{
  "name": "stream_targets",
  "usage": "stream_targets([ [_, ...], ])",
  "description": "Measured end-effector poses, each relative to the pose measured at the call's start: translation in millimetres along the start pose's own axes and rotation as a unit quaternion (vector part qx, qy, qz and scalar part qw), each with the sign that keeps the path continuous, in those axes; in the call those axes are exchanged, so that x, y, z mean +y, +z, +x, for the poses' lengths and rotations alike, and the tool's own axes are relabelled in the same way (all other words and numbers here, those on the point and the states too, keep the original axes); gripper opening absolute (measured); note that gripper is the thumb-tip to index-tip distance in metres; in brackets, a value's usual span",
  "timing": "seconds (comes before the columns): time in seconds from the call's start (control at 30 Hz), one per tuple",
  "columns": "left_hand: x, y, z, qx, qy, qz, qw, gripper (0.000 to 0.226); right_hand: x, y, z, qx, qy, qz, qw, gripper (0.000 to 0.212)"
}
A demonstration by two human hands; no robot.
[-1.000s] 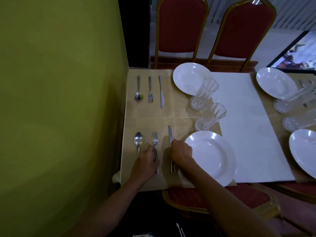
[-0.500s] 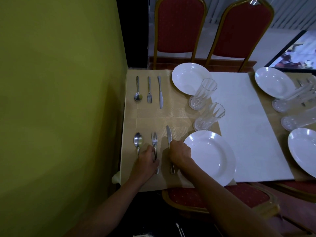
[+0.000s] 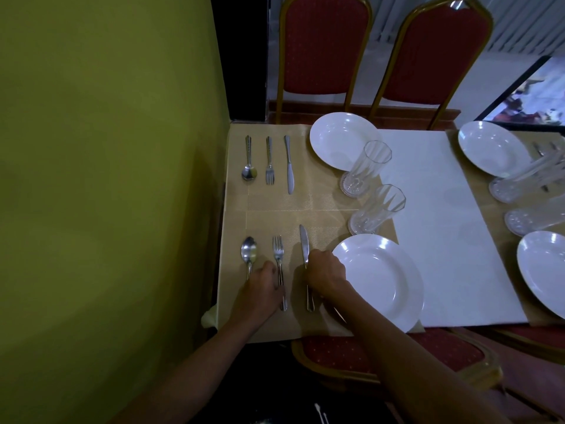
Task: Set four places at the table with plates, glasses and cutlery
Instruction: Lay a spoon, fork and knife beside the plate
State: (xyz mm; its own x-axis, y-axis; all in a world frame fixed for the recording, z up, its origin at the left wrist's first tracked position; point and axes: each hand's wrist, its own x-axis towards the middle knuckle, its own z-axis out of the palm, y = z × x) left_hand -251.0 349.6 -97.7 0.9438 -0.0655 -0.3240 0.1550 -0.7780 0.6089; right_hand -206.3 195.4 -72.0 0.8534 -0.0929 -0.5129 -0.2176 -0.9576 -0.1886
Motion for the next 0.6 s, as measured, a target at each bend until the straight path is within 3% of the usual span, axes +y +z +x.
stream_targets([
  [0.37,22.3,-30.2,26.9,0.051,-0.004,-0.089,0.995,0.01,-12.6,4.2,-4.7,0.017,-0.001,0.021,1.0,0.042],
  [0.4,22.4,-37.7,31.8,0.059,-0.007,-0.097,0.993,0.009,-15.2,7.8,-4.1,0.014,-0.008,0.037,0.999,0.041],
  [0.47,19.8,-52.3,42.6,0.068,-0.017,-0.112,0.991,0.012,-22.5,12.2,-4.2,-0.004,-0.014,0.055,0.998,0.018],
  [0.6,7.3,-73.2,57.1,0.081,-0.031,-0.14,0.986,0.013,-30.2,25.0,-1.0,-0.033,-0.003,0.112,0.993,0.022],
])
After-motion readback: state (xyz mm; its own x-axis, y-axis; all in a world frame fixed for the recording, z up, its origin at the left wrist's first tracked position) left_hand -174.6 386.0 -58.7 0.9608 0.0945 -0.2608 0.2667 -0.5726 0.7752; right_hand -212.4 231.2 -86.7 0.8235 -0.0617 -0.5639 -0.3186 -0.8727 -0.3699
